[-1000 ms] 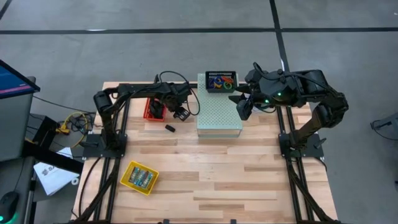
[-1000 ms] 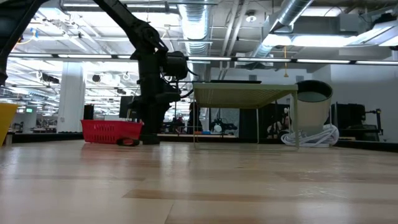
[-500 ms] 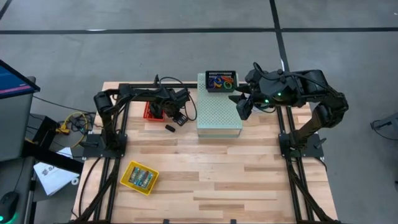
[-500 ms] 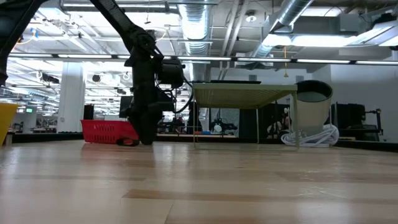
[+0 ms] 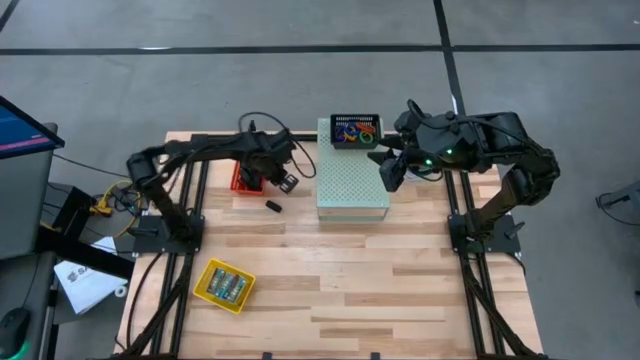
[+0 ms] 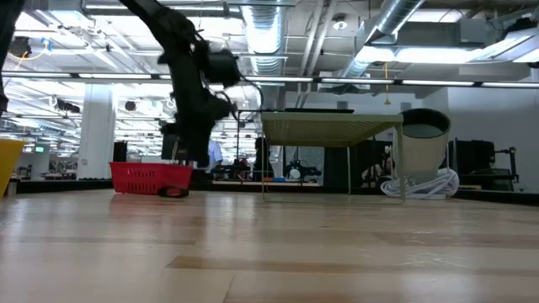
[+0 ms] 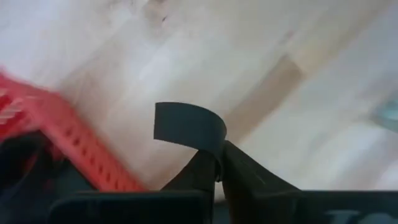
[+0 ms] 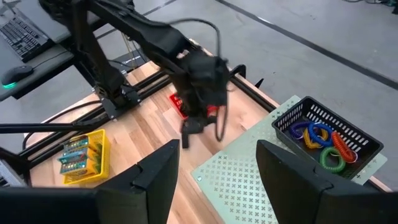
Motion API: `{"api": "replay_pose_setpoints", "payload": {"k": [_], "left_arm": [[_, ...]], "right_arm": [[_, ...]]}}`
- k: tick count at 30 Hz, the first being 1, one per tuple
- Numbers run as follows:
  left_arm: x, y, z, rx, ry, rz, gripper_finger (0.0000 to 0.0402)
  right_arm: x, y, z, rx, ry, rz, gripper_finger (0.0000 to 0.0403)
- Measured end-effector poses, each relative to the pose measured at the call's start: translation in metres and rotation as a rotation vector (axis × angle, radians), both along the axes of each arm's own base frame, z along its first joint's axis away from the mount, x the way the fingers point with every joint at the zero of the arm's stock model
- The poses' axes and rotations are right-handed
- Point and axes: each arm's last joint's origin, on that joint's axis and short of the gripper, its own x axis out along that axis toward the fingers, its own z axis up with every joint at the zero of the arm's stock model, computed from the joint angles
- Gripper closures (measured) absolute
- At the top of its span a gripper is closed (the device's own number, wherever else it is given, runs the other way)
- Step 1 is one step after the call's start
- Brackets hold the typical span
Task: Pick & Place Office Desk Supplies
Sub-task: Put the black rubber band into the red bin
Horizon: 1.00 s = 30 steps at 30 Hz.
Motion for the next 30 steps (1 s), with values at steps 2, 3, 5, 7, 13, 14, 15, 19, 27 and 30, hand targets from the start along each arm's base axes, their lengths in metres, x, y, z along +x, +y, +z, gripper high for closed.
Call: {"api": "replay_pose_setpoints", "payload": {"k": [2, 3, 5, 7, 13, 14, 15, 19, 27, 30], "left_arm": [[-0.008, -0.003, 0.015, -0.010, -0.027, 0.014, 0.0398], [-0.011, -0.006, 0.023, -0.016, -0.046, 0.018, 0.0398], [-0.023, -0.010, 0.036, -0.030, -0.034, 0.030, 0.0398], [-0.036, -0.013, 0.045, -0.034, -0.003, 0.062, 0.0398], [-0.066, -0.005, 0.054, -0.021, 0.132, 0.178, 0.0398], [-0.068, -0.001, 0.053, -0.019, 0.139, 0.193, 0.0398], [-0.070, 0.004, 0.052, -0.016, 0.136, 0.205, 0.0398], [-0.074, 0.021, 0.043, -0.026, 0.148, 0.248, 0.0386], [-0.077, 0.033, 0.035, -0.028, 0.163, 0.241, 0.0269], [-0.077, 0.031, 0.038, -0.028, 0.147, 0.234, 0.0219]], "right_arm": [[0.003, 0.000, -0.001, -0.008, 0.003, -0.008, 0.0193], [0.004, 0.000, -0.002, -0.012, 0.006, -0.005, 0.0193], [0.007, 0.000, -0.003, -0.017, 0.016, -0.003, 0.0193], [0.010, 0.001, -0.005, -0.024, 0.024, 0.002, 0.0193], [0.020, 0.002, -0.010, -0.042, 0.048, 0.015, 0.0193], [0.020, 0.002, -0.010, -0.043, 0.049, 0.016, 0.0193], [0.020, 0.002, -0.010, -0.043, 0.046, 0.016, 0.0193], [0.019, 0.002, -0.008, -0.042, 0.033, 0.016, 0.0193], [0.017, 0.002, -0.007, -0.041, 0.028, 0.017, 0.0193], [0.017, 0.002, -0.007, -0.042, 0.028, 0.017, 0.0193]]}}
